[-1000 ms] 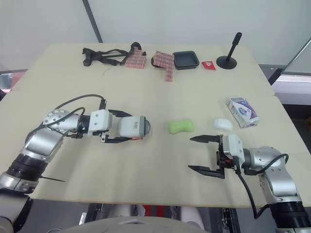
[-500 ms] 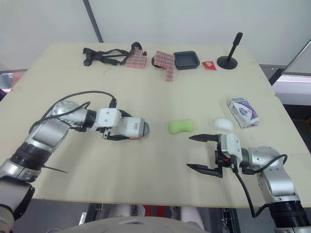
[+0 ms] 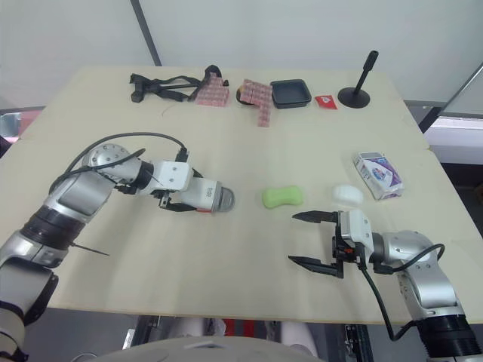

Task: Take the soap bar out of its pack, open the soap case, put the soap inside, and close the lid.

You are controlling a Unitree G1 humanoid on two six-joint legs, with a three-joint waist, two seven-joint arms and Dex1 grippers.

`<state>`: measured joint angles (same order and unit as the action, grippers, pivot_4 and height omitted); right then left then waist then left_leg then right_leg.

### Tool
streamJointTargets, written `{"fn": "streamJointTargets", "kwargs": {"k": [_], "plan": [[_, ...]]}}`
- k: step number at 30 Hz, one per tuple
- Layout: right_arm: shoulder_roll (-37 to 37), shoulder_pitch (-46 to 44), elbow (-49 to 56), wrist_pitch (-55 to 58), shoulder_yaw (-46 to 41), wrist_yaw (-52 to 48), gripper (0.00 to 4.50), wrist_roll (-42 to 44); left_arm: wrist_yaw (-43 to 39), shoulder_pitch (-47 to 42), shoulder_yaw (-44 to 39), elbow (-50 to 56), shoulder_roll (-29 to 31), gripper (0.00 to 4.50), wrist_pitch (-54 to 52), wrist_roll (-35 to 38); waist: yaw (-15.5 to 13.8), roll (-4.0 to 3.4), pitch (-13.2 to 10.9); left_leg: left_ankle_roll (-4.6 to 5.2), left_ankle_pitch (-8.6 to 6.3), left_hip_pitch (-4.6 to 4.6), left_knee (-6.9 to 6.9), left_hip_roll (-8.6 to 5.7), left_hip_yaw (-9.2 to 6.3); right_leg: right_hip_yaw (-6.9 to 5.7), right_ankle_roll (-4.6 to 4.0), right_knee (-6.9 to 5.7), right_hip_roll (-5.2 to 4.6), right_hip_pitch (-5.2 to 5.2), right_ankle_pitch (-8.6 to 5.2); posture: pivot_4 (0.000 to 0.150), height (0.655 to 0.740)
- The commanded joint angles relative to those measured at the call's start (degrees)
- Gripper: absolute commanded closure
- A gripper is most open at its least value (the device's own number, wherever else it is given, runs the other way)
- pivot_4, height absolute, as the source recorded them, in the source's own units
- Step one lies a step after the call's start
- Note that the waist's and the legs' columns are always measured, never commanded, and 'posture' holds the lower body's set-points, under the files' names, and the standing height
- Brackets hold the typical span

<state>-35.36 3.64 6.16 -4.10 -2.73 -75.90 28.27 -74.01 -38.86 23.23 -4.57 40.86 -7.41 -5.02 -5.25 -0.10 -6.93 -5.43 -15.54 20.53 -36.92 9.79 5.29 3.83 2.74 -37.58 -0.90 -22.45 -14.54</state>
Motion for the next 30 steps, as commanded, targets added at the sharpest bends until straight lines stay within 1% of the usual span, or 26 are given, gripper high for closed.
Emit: {"fn": "streamJointTargets", "kwargs": {"k": [1,5,15,18,19,22,30], "plan": [[-0.40,-0.27,1.57,-0.03,-0.53,0.26,0.01,0.91,-0.71,-2.27,-0.30,0.43,-0.05,1.03,-1.14,-0.60,-0.14,0.00,0.00,0.00,0.00,0.01,0.00,0.00,0.00,0.00,0.00,0.00,0.00,0.00,0.00,0.150,0.7400],[0.00,-0.15,2.15,1.43,-0.44,1.12,0.01,1.76,-1.10,-2.95,0.12,0.27,-0.18,1.03,-1.75,-0.87,-0.36,0.00,0.00,0.00,0.00,0.00,0.00,-0.01,0.00,-0.01,0.00,0.01,-0.01,0.00,0.00,0.150,0.7400],[-0.16,0.06,1.59,0.77,-0.34,0.62,0.01,0.99,-3.03,-3.23,-0.53,1.66,0.72,1.03,-4.32,-0.21,-0.80,0.00,0.00,0.00,0.00,0.01,0.01,-0.01,0.00,-0.02,0.00,0.03,-0.01,0.01,0.00,0.150,0.7400],[-0.11,-0.03,1.05,0.42,-0.34,0.37,0.01,0.83,-3.92,-3.40,-1.11,1.83,0.88,1.03,-5.15,0.68,-0.88,0.00,0.00,0.00,0.00,0.02,0.01,-0.01,0.00,-0.02,0.00,0.03,-0.01,0.00,0.00,0.150,0.7400],[-0.08,-0.11,0.78,0.20,-0.29,0.23,0.01,0.71,-4.10,-3.60,-1.91,2.40,0.43,1.03,-7.04,1.98,-0.88,0.00,0.00,0.00,0.00,0.02,0.01,-0.01,0.00,-0.02,0.00,0.03,-0.01,0.01,0.00,0.150,0.7400],[-0.06,-0.33,0.12,-0.40,-0.15,-0.14,0.01,0.41,-4.16,-3.72,-2.08,2.87,0.74,1.03,-6.62,2.13,-0.91,0.00,0.00,0.00,0.00,0.02,0.01,-0.01,0.00,-0.03,0.00,0.03,-0.02,0.00,0.00,0.150,0.7400],[-0.26,-0.70,-0.57,-1.16,0.08,-0.52,0.01,0.24,-2.85,-4.25,-2.34,5.25,-1.69,1.03,-10.14,4.20,-1.02,0.00,0.00,0.00,0.00,0.04,0.01,-0.01,0.00,-0.04,0.00,0.04,-0.02,0.01,0.00,0.150,0.7400]]}}
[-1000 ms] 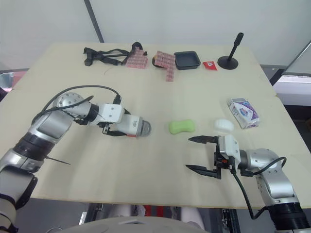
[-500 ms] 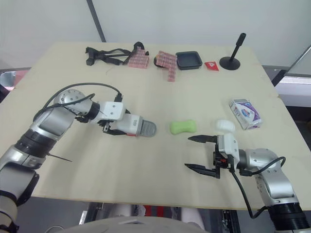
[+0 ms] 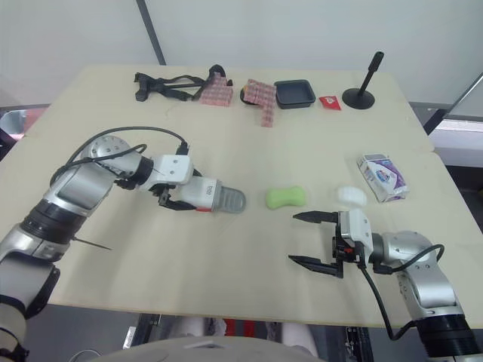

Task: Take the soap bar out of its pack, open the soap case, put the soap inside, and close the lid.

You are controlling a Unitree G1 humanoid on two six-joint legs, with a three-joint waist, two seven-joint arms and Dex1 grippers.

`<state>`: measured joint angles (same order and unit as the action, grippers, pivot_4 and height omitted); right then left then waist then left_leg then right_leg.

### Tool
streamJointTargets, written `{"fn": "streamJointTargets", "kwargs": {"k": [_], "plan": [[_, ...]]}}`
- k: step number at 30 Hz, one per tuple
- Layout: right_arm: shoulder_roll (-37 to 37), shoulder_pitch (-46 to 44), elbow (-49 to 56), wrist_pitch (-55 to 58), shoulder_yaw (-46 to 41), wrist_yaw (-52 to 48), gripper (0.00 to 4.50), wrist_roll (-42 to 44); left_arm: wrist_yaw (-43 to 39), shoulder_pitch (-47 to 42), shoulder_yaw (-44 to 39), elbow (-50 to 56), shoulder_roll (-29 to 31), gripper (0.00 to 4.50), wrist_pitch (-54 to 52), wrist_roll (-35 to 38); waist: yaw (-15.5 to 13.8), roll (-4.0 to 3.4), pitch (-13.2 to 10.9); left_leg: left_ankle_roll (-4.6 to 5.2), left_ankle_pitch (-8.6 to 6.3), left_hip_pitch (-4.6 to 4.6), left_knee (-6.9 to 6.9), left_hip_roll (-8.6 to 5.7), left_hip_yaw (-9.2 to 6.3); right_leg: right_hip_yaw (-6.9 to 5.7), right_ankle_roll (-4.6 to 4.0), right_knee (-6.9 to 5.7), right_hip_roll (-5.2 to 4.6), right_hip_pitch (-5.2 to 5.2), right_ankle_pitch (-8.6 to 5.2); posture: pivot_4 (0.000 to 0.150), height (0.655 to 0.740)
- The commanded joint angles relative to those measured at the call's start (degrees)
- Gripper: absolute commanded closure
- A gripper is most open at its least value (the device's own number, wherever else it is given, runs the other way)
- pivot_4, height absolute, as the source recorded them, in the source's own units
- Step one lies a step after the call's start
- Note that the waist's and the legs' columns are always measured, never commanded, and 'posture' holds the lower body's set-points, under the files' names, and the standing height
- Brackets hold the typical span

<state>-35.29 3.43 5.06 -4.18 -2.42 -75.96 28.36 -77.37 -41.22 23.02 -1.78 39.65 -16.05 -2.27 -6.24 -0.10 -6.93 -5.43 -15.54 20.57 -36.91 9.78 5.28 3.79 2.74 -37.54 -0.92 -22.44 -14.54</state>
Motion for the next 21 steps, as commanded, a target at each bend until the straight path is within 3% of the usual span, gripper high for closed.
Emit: {"fn": "streamJointTargets", "kwargs": {"k": [1,7,21], "plan": [[-0.36,-0.55,0.54,-1.06,-0.22,-0.43,0.01,0.14,0.56,-1.93,-2.06,2.72,-0.62,1.03,-1.85,1.63,-0.05,0.00,0.00,0.00,0.00,0.00,0.00,0.00,0.00,0.00,0.00,0.00,0.00,0.00,0.00,0.150,0.7400],[-0.64,-0.72,1.29,-0.45,-0.17,0.12,0.01,0.18,0.79,-1.40,-1.00,3.42,-1.04,1.03,-2.82,1.73,0.02,0.00,0.00,0.00,0.00,0.00,0.01,0.01,0.00,0.01,0.00,0.02,0.02,0.00,0.00,0.150,0.7400],[-0.64,-0.92,0.73,-0.59,0.14,0.17,0.01,0.00,-0.51,-0.88,-0.67,-4.24,3.73,1.03,6.53,-1.61,-0.02,0.00,0.00,0.00,0.00,-0.01,0.03,-0.01,0.00,-0.03,0.00,0.04,-0.01,0.00,0.00,0.150,0.7400]]}}
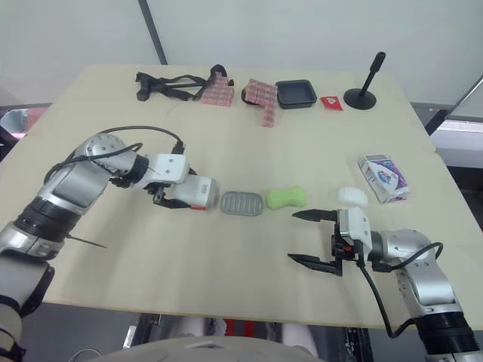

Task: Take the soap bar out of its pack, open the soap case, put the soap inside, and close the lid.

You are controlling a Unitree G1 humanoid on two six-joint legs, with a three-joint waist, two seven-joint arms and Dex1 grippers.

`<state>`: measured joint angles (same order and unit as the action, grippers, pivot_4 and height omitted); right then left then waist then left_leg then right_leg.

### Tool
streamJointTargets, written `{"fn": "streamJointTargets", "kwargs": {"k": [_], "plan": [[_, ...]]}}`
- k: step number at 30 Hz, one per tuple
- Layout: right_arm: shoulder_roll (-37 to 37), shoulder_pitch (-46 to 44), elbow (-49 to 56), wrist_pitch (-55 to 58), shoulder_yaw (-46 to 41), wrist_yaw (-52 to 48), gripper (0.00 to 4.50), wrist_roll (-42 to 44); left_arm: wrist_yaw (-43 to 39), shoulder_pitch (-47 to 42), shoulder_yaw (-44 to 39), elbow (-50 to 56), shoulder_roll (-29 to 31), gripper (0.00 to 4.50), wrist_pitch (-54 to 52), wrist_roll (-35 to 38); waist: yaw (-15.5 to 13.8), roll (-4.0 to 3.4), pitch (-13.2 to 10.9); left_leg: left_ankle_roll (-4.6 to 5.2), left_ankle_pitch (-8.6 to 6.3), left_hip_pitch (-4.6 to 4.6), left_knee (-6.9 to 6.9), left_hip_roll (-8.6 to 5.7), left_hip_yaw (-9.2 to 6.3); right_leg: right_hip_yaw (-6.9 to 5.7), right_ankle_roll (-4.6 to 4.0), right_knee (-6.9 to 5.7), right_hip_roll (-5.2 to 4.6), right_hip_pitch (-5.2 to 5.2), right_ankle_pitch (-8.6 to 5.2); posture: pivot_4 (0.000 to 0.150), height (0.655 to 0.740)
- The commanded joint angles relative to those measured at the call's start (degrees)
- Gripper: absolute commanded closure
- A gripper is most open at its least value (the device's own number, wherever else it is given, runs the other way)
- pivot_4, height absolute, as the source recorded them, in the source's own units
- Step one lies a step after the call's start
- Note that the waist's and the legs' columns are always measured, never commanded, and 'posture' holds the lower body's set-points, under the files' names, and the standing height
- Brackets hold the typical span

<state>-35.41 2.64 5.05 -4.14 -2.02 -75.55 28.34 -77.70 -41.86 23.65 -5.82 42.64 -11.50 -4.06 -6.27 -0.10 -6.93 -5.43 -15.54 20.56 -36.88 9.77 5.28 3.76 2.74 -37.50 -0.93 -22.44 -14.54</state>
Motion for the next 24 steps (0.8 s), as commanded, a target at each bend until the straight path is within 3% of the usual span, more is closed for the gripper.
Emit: {"fn": "streamJointTargets", "kwargs": {"k": [1,7,24], "plan": [[-0.53,-0.16,0.68,-0.65,-0.26,-0.26,0.01,0.00,-0.12,-0.18,-1.57,-0.63,0.66,1.03,2.73,0.35,0.01,0.00,0.00,0.00,0.00,0.00,0.00,0.00,0.00,0.00,0.00,0.00,0.00,0.00,0.00,0.150,0.7400],[-0.74,-0.14,0.34,-0.80,-0.14,-0.24,0.01,-0.17,-0.74,1.16,-3.11,-0.90,-0.47,1.03,2.65,3.75,0.03,0.00,0.00,0.00,0.00,0.01,0.00,0.01,0.00,0.01,0.00,0.00,0.01,0.00,0.00,0.150,0.7400],[-1.63,0.16,1.46,-0.02,-0.23,-0.03,0.01,0.28,0.97,3.08,-2.75,-5.11,-0.53,1.03,8.02,2.86,0.06,0.00,0.00,0.00,0.00,0.01,0.01,0.01,0.00,0.00,0.00,0.00,0.01,0.00,0.00,0.150,0.7400]]}}
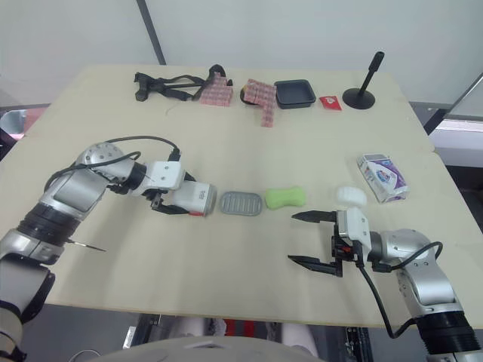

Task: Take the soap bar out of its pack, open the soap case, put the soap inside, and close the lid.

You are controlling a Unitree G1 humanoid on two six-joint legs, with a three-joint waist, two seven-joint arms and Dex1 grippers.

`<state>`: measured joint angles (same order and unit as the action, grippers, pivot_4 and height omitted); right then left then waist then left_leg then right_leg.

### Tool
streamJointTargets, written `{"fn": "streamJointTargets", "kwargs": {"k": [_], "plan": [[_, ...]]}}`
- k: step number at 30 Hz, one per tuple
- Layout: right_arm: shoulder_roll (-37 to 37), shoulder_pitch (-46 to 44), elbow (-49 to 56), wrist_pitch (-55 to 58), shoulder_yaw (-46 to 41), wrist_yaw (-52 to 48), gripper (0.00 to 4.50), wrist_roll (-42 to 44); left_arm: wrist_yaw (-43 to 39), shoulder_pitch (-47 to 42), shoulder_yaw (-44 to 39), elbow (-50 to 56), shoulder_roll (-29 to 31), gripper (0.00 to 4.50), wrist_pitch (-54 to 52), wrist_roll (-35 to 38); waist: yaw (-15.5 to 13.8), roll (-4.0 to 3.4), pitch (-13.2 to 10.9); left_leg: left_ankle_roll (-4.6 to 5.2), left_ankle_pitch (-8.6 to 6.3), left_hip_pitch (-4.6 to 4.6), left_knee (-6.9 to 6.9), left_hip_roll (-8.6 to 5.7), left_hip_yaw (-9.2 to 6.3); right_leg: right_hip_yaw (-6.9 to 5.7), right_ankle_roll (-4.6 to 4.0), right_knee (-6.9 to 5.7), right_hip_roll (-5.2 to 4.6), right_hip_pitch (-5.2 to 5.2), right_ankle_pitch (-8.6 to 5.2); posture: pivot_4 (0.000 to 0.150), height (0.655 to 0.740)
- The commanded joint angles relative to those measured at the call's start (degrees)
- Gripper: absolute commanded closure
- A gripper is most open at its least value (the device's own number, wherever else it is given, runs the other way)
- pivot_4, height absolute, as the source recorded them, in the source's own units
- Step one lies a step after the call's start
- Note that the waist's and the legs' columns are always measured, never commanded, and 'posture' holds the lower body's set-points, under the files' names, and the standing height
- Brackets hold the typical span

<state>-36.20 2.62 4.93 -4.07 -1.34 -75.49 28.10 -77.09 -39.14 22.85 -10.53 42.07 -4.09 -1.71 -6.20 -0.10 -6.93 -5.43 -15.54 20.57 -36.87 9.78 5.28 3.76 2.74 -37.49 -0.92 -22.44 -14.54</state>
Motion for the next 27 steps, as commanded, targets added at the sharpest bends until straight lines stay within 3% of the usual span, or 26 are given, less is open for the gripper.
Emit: {"fn": "streamJointTargets", "kwargs": {"k": [1,3,18,27], "plan": [[-0.87,0.19,1.63,-0.03,-0.92,-0.07,0.01,0.55,0.35,0.42,-1.96,-0.43,0.04,1.03,0.57,0.61,0.00,0.00,0.00,0.00,0.00,0.00,0.00,0.00,0.00,0.00,0.00,0.00,0.00,0.00,0.00,0.150,0.7400],[-0.93,0.10,1.67,0.11,-0.99,-0.05,0.00,0.62,0.44,0.50,-2.29,-0.63,-0.09,0.01,0.43,1.10,0.01,0.00,0.00,0.00,0.00,-0.01,0.00,0.00,0.00,0.00,0.00,0.00,-0.01,0.00,0.00,0.150,0.7400],[-0.96,-0.26,0.99,-0.19,-0.68,-0.56,0.00,0.25,-2.45,-0.08,-6.98,-0.62,0.45,0.01,0.76,7.09,0.02,0.00,0.00,0.00,0.00,-0.01,0.01,0.00,0.00,0.00,0.00,0.01,-0.01,0.00,0.00,0.150,0.7400],[-1.65,-2.02,1.67,1.10,-0.55,-0.16,0.00,0.17,-1.24,6.69,-17.59,6.89,-2.11,0.01,-2.87,21.19,0.20,0.00,0.00,-0.01,0.00,0.00,0.05,0.00,0.00,0.00,0.00,0.04,-0.01,0.00,0.00,0.150,0.7400]]}}
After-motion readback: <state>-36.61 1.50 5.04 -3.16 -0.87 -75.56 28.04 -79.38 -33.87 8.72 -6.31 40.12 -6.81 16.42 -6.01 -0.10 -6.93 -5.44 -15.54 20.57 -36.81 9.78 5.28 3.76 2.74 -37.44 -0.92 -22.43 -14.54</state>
